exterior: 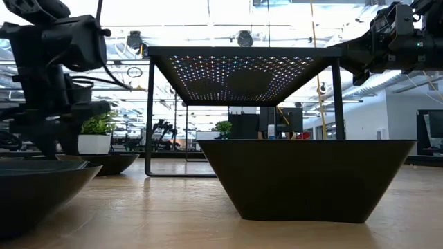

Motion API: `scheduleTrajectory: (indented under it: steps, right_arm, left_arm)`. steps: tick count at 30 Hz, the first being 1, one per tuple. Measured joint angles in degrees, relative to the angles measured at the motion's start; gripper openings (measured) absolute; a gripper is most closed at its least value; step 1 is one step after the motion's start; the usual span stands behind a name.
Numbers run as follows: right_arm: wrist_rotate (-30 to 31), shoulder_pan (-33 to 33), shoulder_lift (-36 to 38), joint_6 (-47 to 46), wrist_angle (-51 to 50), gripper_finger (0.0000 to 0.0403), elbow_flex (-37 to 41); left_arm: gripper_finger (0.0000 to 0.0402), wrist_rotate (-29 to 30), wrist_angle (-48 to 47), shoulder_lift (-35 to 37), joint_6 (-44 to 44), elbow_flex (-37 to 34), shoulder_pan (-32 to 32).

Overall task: Pick & Place Mini shaped plates
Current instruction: Stack the black square plate on top of the black square plates on the shelf

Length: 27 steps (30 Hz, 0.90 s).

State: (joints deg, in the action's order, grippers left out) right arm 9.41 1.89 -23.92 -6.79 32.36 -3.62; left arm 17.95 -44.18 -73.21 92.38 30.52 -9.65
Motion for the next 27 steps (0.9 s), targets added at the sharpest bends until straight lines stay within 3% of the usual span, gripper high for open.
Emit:
scheduleTrajectory:
  steps: [14,21,27]
  right_arm:
    - [0.0,0.0,0.02,-0.02,0.02,0.0077,-0.02]
    - [0.01,0.02,0.01,-0.02,0.04,0.0077,0.0]
    - [0.02,0.02,0.02,-0.02,0.48,0.0077,-0.01]
  left_arm:
    - [0.0154,1.14,17.78,0.21,-22.63,0.02,2.29]
    - [0.0154,6.32,3.32,3.94,-19.58,2.87,2.07]
    - [0.0154,2.6,-5.75,4.5,-16.5,2.93,2.8]
